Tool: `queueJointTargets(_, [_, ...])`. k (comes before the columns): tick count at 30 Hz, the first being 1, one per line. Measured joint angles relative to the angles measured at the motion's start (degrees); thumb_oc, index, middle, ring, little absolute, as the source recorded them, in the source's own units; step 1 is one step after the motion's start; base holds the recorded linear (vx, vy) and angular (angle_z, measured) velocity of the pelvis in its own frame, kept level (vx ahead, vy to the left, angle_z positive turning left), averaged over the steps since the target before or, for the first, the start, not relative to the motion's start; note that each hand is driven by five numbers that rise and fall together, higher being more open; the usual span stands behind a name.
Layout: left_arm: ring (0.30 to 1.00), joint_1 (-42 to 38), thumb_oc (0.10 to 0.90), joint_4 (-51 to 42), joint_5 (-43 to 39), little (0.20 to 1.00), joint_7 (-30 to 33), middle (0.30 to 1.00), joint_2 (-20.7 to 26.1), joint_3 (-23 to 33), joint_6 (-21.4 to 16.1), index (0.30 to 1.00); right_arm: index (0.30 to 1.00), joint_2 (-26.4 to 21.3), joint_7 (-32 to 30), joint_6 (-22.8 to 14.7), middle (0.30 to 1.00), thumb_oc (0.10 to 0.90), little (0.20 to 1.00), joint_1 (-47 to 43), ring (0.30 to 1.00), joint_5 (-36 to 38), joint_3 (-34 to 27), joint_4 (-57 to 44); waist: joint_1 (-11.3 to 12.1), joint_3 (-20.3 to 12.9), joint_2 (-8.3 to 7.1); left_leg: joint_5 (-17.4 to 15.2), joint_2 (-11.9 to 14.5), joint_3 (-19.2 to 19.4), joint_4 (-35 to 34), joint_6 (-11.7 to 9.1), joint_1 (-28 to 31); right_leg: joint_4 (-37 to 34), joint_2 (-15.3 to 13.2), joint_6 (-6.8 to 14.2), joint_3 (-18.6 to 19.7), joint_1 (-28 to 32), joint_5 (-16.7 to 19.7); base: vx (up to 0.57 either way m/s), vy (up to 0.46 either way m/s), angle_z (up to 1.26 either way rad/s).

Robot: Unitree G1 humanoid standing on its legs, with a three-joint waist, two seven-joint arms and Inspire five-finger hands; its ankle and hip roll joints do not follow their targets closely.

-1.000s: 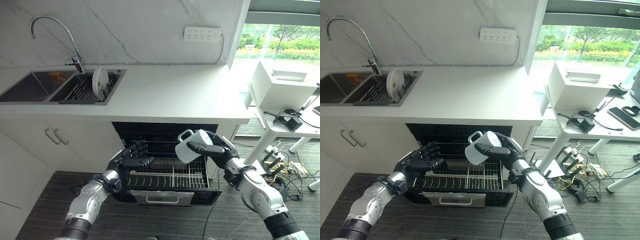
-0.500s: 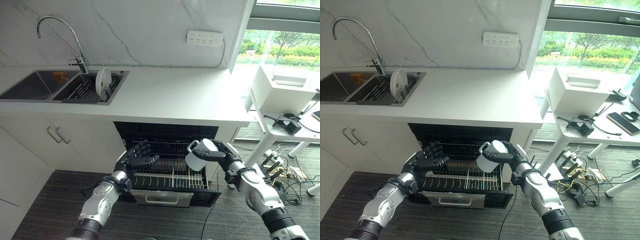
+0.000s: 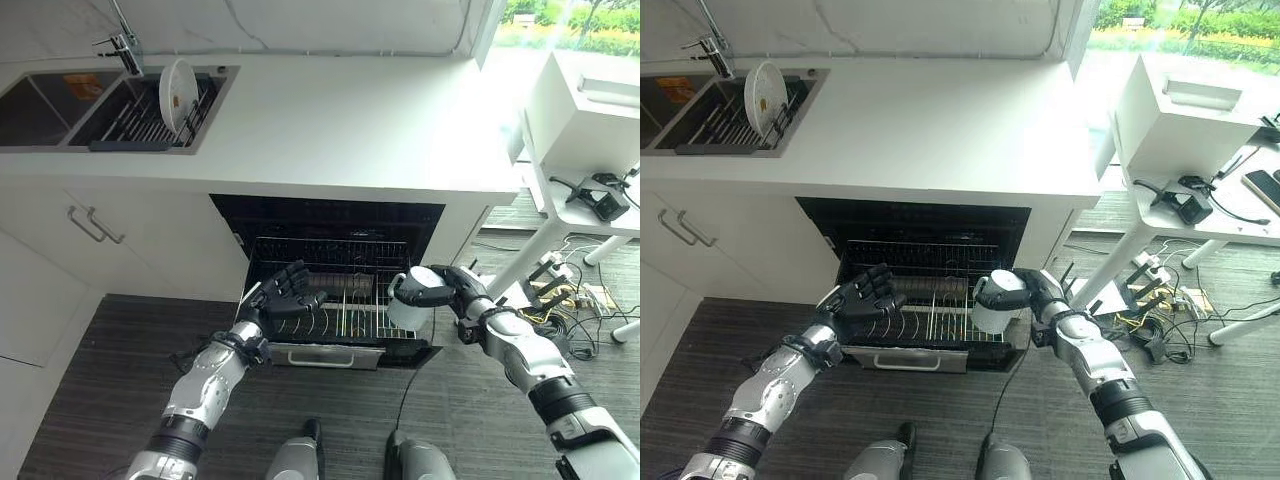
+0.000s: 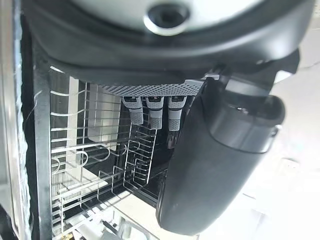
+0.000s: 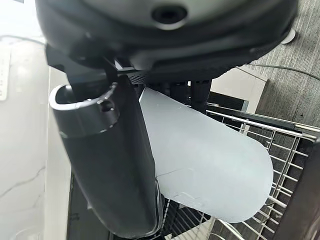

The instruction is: Place the dishes in the dishwasher.

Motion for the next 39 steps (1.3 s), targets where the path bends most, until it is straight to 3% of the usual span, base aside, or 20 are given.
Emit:
queueJointTargets(10, [0.900, -1.5, 0.800, -6.9, -4.1, 0.900, 0.0, 0.900, 2.0, -0.7, 0.0, 0.900, 0.300, -1.2, 0.5, -1.3, 0.300, 0.400, 0.300, -5.5, 0.300, 0.1, 0.4, 7.6, 0.9, 1.1, 1.36, 0.2, -0.4, -0.7, -0.3, -0.1, -0.1, 0.0, -0.3, -0.1, -0.3, 0.2, 0.0, -0.02, 0.001, 0.03])
queueJointTargets(23, [0.900, -2.3, 0.800, -8.4, -6.6, 0.900, 0.1, 0.900, 2.0, -2.4, 0.0, 0.900, 0.300, -1.8, 0.6, -3.1, 0.300, 0.400, 0.300, -8.7, 0.300, 0.0, 2.7, 16.8, 3.1, 1.2, 1.52, 0.6, -1.6, -2.1, -0.7, 0.4, 0.2, -0.2, -1.3, -0.3, -1.6, 1.2, -0.2, 0.03, 0.001, 0.07])
queueJointTargets(29, [0.900, -4.4, 0.800, -10.6, -7.3, 0.900, 0.0, 0.900, 3.8, -3.8, -0.8, 0.900, 0.300, -2.9, 0.5, -4.6, 0.300, 0.400, 0.300, -15.7, 0.300, 0.0, 3.9, 20.6, 3.1, 5.8, 4.18, 2.4, -2.2, -2.6, -1.0, 0.6, -2.9, 1.2, -1.9, -0.6, -1.7, -2.3, 0.4, -0.12, 0.001, 0.05])
queueJointTargets(32, [0.900, -9.6, 0.800, -10.6, -9.1, 0.900, 0.0, 0.900, 5.3, -4.6, -2.0, 0.900, 0.300, -2.9, 0.5, -6.2, 0.300, 0.400, 0.300, -22.3, 0.300, 0.2, 4.9, 23.7, 3.3, 10.1, 5.32, 4.2, -2.2, -3.2, -1.5, 0.2, -5.9, 2.8, -2.2, -0.8, -2.1, -6.1, 0.8, -0.19, -0.001, 0.07])
queueJointTargets(39, [0.900, -12.5, 0.800, -10.7, -11.2, 0.900, 0.1, 0.900, 6.3, -4.7, -4.4, 0.900, 0.300, -2.9, 0.0, -9.1, 0.300, 0.400, 0.300, -26.0, 0.300, 0.3, 5.5, 28.7, 3.5, 11.6, 5.05, 5.1, -2.2, -3.4, -2.3, -0.1, -7.6, 3.3, -2.2, -0.8, -2.3, -8.3, 0.8, -0.09, -0.012, 0.01])
